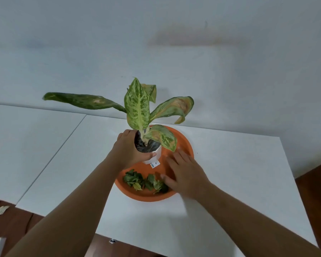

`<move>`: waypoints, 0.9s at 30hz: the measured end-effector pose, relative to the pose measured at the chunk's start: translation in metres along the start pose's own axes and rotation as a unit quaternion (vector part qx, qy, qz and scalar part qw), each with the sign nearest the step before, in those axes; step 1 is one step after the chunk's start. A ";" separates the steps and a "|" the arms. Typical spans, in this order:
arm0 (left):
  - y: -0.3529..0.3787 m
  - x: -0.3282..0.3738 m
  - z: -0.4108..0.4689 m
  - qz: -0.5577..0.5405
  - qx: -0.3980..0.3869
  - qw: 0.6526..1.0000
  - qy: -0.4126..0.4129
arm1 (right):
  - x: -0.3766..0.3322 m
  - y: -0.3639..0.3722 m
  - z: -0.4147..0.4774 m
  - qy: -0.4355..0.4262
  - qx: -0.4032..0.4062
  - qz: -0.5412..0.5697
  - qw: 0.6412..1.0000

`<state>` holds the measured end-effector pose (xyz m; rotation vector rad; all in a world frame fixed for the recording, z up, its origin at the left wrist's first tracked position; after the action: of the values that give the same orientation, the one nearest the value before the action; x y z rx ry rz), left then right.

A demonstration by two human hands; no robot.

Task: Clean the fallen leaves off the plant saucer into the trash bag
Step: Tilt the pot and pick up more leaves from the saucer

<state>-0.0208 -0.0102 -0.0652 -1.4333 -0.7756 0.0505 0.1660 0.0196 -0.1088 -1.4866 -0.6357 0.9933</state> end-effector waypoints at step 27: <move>-0.001 -0.032 0.007 -0.134 0.013 0.991 -0.015 | 0.020 0.017 0.107 -0.107 -0.081 -0.029 0.991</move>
<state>-0.0486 -0.0191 -0.0792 -1.2953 -0.9832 -0.1243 0.0816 0.0879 -0.1256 -1.5051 -0.9268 1.0852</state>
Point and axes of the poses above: each hand's wrist, its own z-axis towards the middle knuckle, its own y-axis out of the palm, x = y × z, the point moved 8 cm from there along z, towards the middle knuckle, and after that the axes turned 6 degrees about -y, right-handed, at the moved point
